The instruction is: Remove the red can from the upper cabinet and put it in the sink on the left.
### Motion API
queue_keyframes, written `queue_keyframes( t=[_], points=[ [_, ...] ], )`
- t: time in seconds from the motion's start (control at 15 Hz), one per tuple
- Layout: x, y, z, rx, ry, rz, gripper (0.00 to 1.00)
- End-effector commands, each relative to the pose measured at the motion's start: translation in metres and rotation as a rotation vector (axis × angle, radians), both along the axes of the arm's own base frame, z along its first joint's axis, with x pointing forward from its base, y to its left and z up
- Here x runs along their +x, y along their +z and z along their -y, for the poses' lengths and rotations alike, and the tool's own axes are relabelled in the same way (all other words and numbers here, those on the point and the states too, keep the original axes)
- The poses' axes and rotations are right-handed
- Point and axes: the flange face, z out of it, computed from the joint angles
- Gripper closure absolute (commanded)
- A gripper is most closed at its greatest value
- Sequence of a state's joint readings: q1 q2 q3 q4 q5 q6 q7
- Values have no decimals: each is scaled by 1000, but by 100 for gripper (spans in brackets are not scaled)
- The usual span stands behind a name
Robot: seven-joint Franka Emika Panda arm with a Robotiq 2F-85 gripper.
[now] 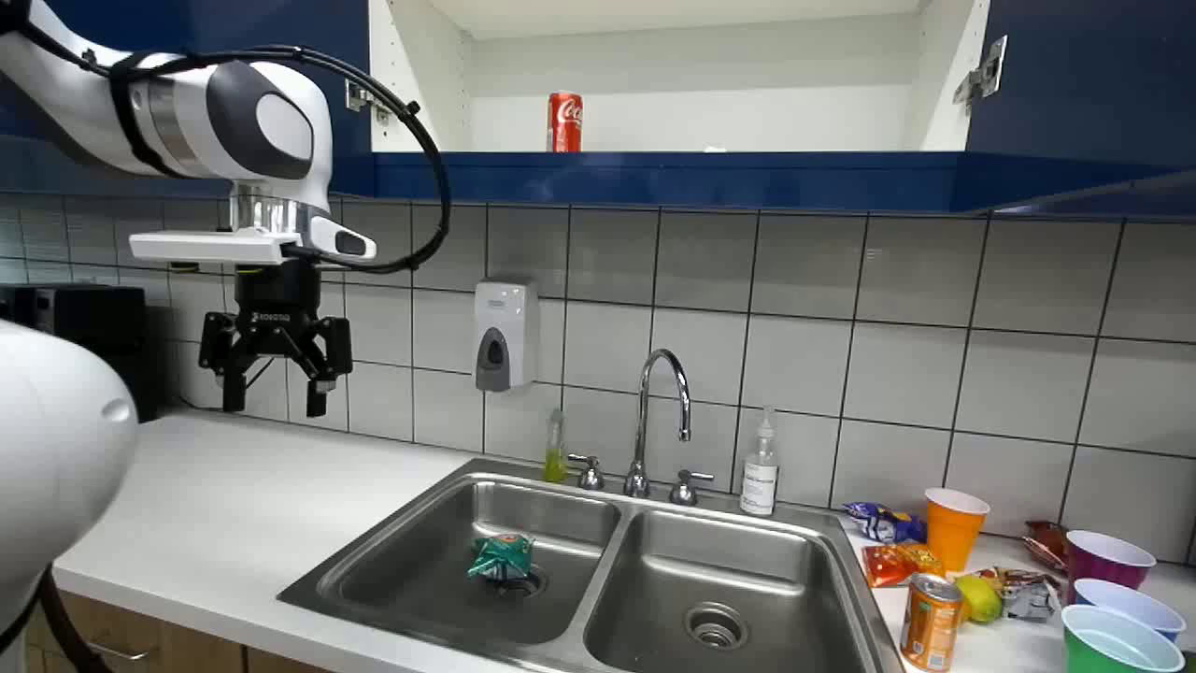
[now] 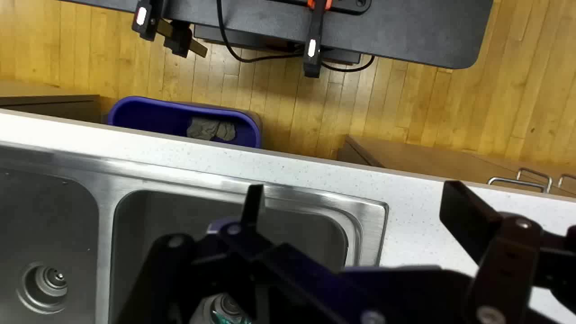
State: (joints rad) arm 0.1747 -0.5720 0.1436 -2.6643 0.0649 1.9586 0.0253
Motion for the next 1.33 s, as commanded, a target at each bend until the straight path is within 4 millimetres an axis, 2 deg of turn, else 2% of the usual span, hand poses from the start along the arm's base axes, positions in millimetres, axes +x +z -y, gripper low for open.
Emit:
queue_keyframes(
  t=[0.0,0.53,1.27],
  points=[
    [0,0,0,0,0,-1,0],
    [1,6,4,-7,-19,17,0],
    [1,33,42,-25,-139,79,0]
  ],
)
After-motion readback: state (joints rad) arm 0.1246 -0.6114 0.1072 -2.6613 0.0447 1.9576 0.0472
